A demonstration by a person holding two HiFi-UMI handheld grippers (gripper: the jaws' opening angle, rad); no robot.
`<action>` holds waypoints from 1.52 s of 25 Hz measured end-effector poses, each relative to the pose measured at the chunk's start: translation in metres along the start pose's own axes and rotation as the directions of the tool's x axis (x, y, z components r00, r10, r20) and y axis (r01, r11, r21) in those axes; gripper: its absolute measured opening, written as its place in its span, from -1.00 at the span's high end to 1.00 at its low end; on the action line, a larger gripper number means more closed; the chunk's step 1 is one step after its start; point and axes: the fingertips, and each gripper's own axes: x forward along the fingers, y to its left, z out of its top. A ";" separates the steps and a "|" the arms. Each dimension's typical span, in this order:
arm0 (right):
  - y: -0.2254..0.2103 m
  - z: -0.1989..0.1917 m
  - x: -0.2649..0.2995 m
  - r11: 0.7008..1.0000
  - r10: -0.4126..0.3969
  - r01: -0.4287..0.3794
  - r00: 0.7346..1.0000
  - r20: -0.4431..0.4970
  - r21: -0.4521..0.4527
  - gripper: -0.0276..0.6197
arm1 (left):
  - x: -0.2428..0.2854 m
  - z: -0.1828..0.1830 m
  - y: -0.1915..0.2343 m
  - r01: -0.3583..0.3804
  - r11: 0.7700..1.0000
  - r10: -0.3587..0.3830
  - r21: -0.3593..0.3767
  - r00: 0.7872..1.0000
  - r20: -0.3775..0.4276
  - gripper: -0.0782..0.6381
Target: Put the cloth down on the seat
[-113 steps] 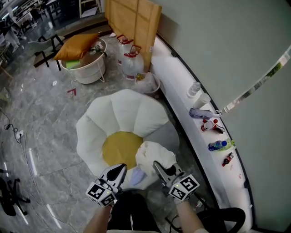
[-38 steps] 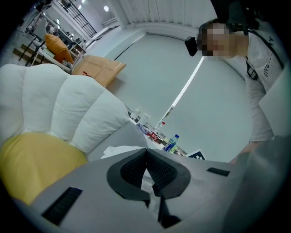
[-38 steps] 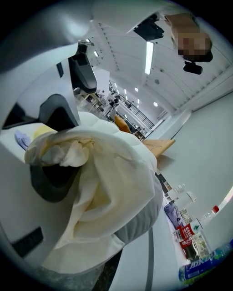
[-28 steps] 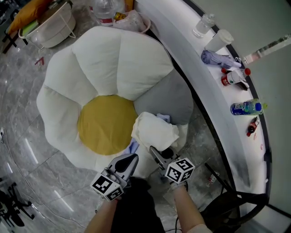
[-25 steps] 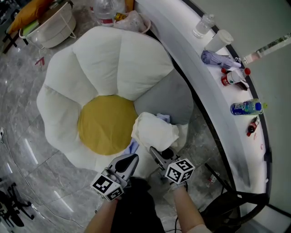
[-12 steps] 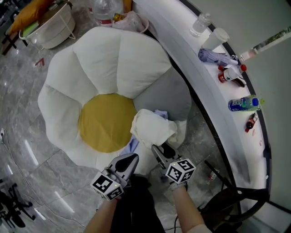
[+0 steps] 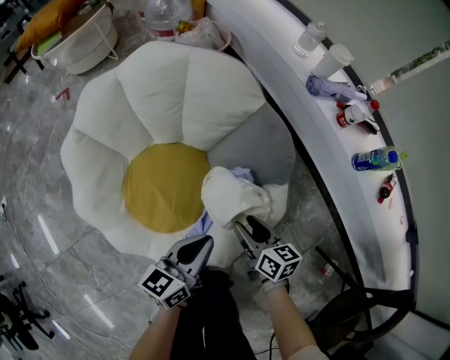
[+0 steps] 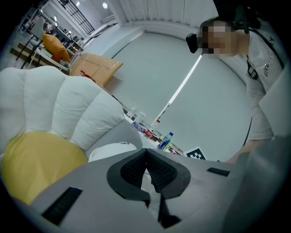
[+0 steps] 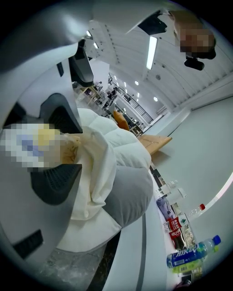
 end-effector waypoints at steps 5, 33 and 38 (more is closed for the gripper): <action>0.000 -0.006 0.003 1.000 0.001 -0.001 1.000 0.000 0.006 0.28 | -0.004 -0.002 0.003 -0.004 1.000 0.004 0.002 1.000 0.010 0.74; 0.108 0.014 -0.019 0.990 0.097 -0.094 0.995 0.024 -0.102 0.72 | -0.071 0.037 -0.027 -0.029 0.999 0.028 0.014 0.998 0.056 0.74; 0.149 0.033 -0.033 0.987 0.128 -0.124 0.991 0.032 -0.100 0.78 | -0.093 0.066 -0.043 -0.039 0.999 0.037 0.034 0.997 0.061 0.75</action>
